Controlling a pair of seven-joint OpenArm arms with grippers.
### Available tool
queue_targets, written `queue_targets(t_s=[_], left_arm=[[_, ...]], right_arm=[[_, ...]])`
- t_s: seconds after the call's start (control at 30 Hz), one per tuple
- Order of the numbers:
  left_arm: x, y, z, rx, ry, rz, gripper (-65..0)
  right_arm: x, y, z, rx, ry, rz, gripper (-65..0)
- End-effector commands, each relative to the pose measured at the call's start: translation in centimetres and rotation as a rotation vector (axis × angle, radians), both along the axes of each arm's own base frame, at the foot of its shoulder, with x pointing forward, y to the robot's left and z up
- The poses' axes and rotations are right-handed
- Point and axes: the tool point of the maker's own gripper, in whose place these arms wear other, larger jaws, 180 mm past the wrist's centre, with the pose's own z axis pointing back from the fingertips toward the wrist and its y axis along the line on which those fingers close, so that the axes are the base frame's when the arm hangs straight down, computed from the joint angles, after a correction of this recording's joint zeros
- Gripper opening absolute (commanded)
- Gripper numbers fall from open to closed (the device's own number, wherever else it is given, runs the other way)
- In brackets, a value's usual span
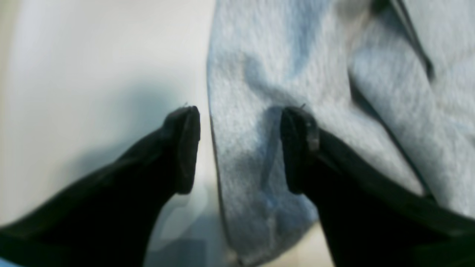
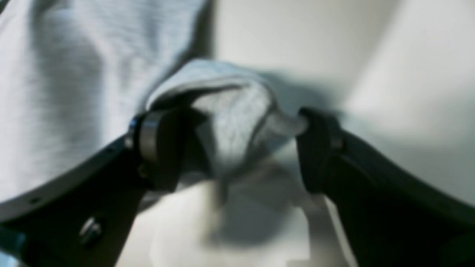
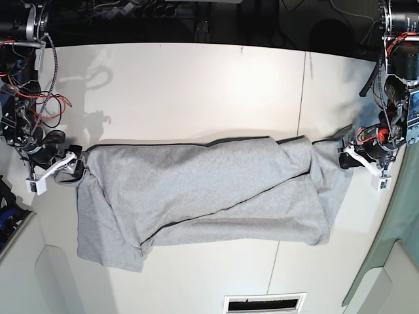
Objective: Layout the t-shirt on the table in an organized manner, then fold the t-shirt properly
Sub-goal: 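Swing the stretched shirt up and lay it flat across the table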
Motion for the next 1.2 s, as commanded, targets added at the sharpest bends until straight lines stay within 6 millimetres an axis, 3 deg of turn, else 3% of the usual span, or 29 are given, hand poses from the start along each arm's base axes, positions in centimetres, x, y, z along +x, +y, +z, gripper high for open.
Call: queue_targets(t_s=[0.0,0.03,0.1,0.17,0.3,0.43,0.7,0.87,0.93,1.0,1.1,1.17], left_arm=[[-0.5,0.6,-0.3,0.032,0.043,-0.004,-37.7],[-0.6,0.4,-0.5,0.037,0.053,-0.015,-47.4],[-0.7,-0.3,-0.5,0.020,0.057,-0.054,-65.0],[-0.9,-1.2,-0.3,-0.004,0.063,-0.112,-65.0],[-0.8,-1.7,1.7,-0.069,0.033,-0.152,-65.0],[-1.0,-1.3,5.5,-0.028,-0.038,-0.223,-65.0],[-0.9,-2.8,15.6,0.160,-0.240,-0.371,-65.0],[0.4,-0.7,23.1,0.228,-0.437,-0.280,-65.0],[0.5,-0.5,23.7,0.221,-0.463,-0.276,-65.0],[0.5,-0.6,23.0,0.205,-0.454,-0.273,-65.0],[0.8,-1.5,20.8,0.188,-0.429,-0.312,-65.0],[1.1,-2.0,18.4,0.192,-0.373,-0.329,-65.0]], right_arm=[[0.1,0.8,0.1,0.008,0.016,0.030,-21.5],[0.2,1.2,0.0,0.013,0.017,0.034,-25.9],[0.3,1.7,0.0,0.020,0.012,0.039,-43.1],[0.3,1.8,0.2,0.021,0.006,0.048,-64.3],[-0.3,1.9,1.1,0.017,0.010,0.094,-65.0],[-1.7,2.0,3.9,0.059,0.001,0.123,-65.0],[-4.3,-0.8,14.8,0.029,-0.246,0.141,-65.0],[-3.6,-3.0,21.8,-0.014,-0.426,0.115,-65.0],[-2.8,-3.9,22.9,-0.041,-0.449,0.101,-65.0],[-1.6,-4.5,23.5,-0.045,-0.469,0.083,-65.0],[0.9,-4.9,23.6,-0.009,-0.475,0.062,-65.0],[2.9,-5.0,22.5,0.010,-0.437,0.053,-65.0]])
